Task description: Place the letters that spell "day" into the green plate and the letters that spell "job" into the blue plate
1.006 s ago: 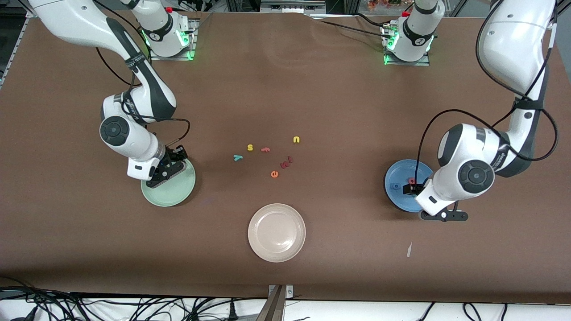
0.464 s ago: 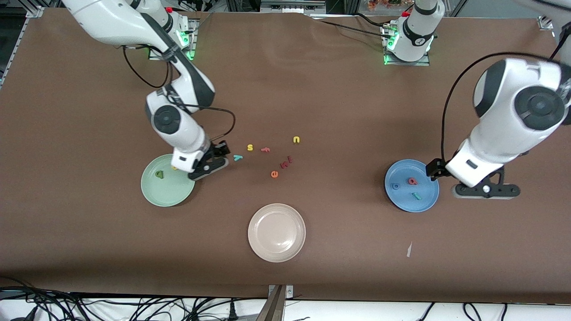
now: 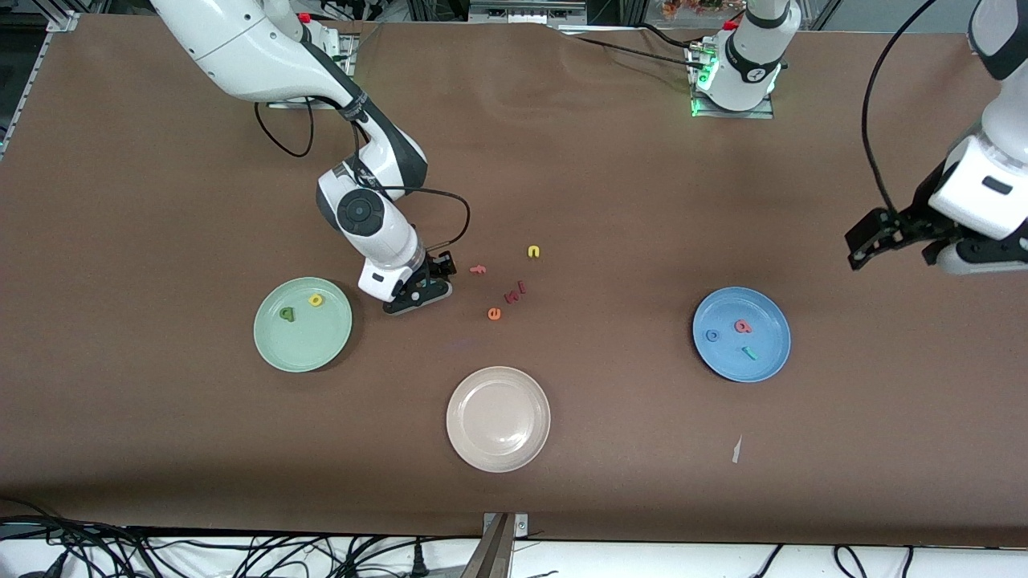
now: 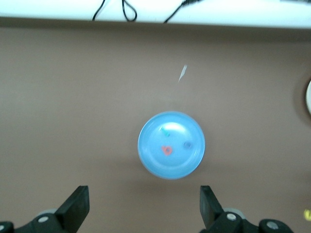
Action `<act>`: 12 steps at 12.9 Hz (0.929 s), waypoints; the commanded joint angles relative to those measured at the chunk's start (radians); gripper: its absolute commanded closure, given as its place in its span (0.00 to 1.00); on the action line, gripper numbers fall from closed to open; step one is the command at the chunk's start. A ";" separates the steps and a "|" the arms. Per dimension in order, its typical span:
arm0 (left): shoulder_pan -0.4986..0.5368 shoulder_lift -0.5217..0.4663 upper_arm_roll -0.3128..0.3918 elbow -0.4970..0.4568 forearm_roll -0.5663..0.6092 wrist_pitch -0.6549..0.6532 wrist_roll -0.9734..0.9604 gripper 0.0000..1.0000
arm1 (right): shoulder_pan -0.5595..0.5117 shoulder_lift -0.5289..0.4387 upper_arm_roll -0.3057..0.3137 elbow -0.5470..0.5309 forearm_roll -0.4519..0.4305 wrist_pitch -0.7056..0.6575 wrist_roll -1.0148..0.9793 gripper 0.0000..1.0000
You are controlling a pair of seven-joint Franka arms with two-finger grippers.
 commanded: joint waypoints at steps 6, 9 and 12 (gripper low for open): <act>-0.049 -0.116 0.010 -0.159 -0.037 -0.062 0.051 0.00 | 0.072 0.032 -0.048 0.021 0.003 0.013 0.090 0.27; -0.066 -0.114 0.010 -0.146 -0.040 -0.111 0.029 0.00 | 0.072 0.032 -0.054 0.016 -0.005 0.016 0.089 0.29; -0.049 -0.100 0.008 -0.140 -0.100 -0.118 0.026 0.00 | 0.072 0.035 -0.073 -0.002 -0.022 0.040 0.081 0.37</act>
